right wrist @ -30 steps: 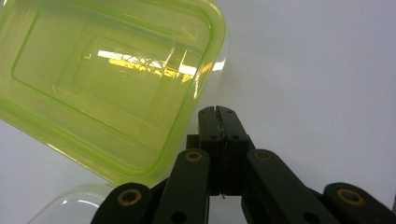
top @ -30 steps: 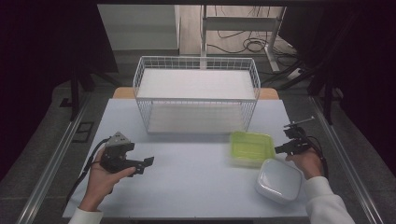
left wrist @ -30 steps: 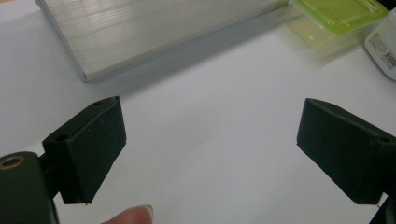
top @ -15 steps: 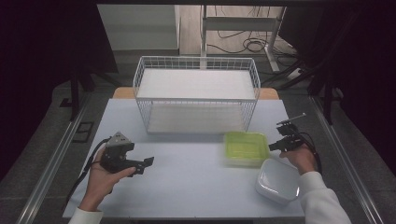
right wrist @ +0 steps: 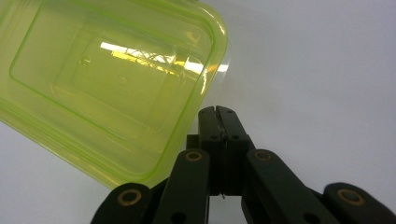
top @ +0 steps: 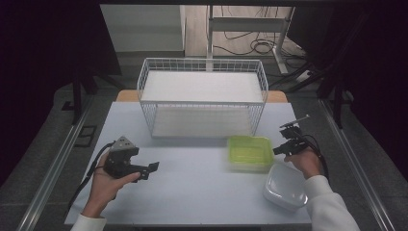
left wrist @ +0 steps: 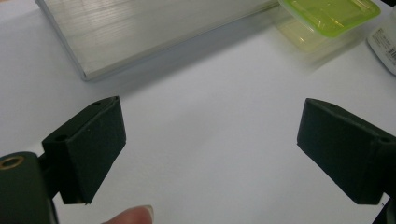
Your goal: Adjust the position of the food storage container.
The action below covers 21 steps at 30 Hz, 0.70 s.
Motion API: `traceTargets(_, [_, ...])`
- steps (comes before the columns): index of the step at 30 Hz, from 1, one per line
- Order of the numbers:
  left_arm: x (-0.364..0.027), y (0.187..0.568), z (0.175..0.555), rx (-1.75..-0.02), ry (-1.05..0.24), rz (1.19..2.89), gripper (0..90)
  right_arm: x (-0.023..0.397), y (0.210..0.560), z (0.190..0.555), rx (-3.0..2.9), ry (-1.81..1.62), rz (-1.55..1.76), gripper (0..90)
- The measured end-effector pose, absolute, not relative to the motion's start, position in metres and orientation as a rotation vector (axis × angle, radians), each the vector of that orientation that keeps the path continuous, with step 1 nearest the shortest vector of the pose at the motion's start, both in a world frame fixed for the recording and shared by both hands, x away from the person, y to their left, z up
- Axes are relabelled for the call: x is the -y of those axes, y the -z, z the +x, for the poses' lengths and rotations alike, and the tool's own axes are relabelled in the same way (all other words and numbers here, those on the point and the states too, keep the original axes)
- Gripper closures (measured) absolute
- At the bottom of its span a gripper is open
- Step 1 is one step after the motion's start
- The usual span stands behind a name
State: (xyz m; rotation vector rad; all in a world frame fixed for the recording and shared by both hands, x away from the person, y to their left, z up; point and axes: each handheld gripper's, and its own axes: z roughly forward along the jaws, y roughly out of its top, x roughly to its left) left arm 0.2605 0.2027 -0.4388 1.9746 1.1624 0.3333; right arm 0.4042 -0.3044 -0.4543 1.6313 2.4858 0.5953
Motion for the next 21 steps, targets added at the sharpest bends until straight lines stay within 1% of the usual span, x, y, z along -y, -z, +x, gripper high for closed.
traceTargets(21, [-0.2013, 0.4398, 0.2607, -1.164, -0.332, 1.976, 7.4, 0.2955, 0.4508, 0.4035, -2.535, -0.537, 1.593, 89.3])
